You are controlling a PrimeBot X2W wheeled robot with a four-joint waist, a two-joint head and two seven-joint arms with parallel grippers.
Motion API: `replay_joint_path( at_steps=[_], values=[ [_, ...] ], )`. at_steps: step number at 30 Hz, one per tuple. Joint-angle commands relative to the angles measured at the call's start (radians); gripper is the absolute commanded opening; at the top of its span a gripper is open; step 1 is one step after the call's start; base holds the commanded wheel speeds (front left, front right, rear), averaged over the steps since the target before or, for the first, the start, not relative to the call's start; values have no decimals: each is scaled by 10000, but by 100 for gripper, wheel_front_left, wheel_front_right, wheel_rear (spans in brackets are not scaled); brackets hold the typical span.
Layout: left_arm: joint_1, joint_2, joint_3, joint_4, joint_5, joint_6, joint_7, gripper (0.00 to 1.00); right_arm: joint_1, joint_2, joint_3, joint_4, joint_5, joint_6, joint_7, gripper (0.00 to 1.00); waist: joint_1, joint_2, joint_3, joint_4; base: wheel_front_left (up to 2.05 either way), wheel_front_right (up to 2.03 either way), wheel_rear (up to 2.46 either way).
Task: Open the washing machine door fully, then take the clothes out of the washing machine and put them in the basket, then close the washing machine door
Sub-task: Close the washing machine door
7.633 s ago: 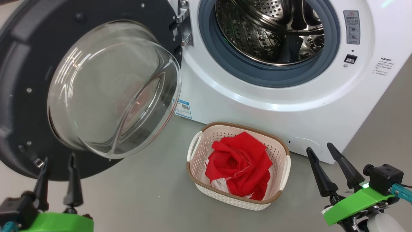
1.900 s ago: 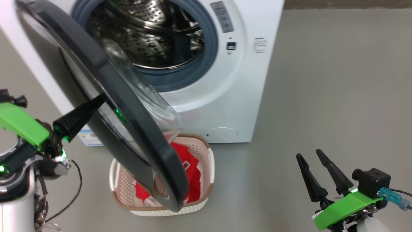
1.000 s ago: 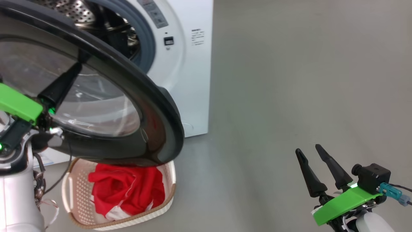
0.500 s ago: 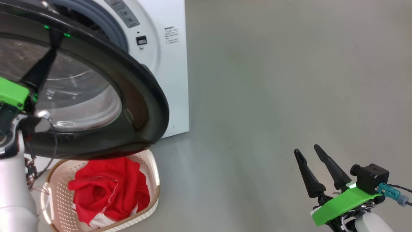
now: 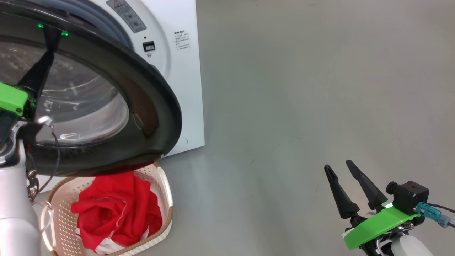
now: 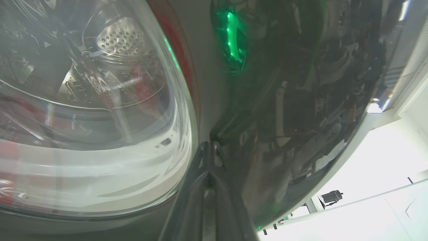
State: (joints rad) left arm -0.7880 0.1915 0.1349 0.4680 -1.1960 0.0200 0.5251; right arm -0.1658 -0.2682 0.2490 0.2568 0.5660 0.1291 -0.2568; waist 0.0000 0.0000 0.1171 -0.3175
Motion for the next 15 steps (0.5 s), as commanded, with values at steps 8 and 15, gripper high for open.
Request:
replay_joint_path(
  at_steps=[8,15],
  values=[
    [-475,399,132,-172,48,-265,15,0,-198,-109,133,-204,17,16,-49,100,0,0,-6,208,0,0,0],
    [-190,366,89,-370,-19,-368,132,0,-148,-120,70,-186,-2,16,-49,100,0,0,-132,474,0,0,0]
  ],
)
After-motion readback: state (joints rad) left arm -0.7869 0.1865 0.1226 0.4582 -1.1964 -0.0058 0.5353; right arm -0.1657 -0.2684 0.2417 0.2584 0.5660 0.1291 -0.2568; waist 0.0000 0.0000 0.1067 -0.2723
